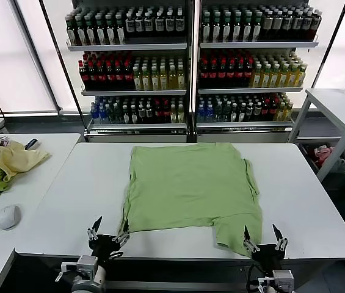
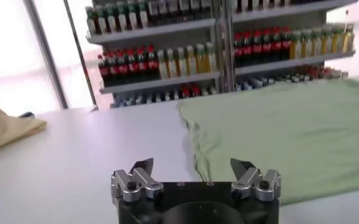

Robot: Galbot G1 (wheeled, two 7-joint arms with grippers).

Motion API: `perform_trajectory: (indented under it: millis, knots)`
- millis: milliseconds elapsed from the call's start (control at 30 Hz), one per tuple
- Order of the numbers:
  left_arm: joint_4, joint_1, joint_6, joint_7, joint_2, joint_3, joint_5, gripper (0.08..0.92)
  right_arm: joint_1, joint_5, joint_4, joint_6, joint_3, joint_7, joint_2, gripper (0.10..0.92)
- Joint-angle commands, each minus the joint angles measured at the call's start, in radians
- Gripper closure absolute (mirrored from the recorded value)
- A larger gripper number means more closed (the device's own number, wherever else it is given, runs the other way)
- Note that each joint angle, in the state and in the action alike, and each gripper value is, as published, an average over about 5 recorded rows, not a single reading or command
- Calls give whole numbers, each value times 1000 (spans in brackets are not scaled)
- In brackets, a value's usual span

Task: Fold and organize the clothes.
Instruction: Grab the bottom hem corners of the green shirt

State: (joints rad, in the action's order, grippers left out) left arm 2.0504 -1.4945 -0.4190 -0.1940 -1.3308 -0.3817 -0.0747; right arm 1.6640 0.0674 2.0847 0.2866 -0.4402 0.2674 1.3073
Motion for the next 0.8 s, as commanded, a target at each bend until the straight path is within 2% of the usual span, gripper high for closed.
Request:
perform_trajectory:
  millis: [33,133,233,567,800]
  knots:
    - [-141,112,-128,-18,4,65,18,177,7,-9,-34,23,26,5,8,203]
    - [-134,105,-147,-15,6,72,3,178,7,13,-42,26,26,9,11,203]
    - [-122,93,-160,-11,8,79,-9,218,5,58,-51,32,22,16,12,222]
    - [-56,30,-158,15,15,85,-84,492,6,178,-47,46,21,18,9,479]
    - [-45,24,-156,28,35,59,-137,692,11,241,-10,67,16,5,-8,621]
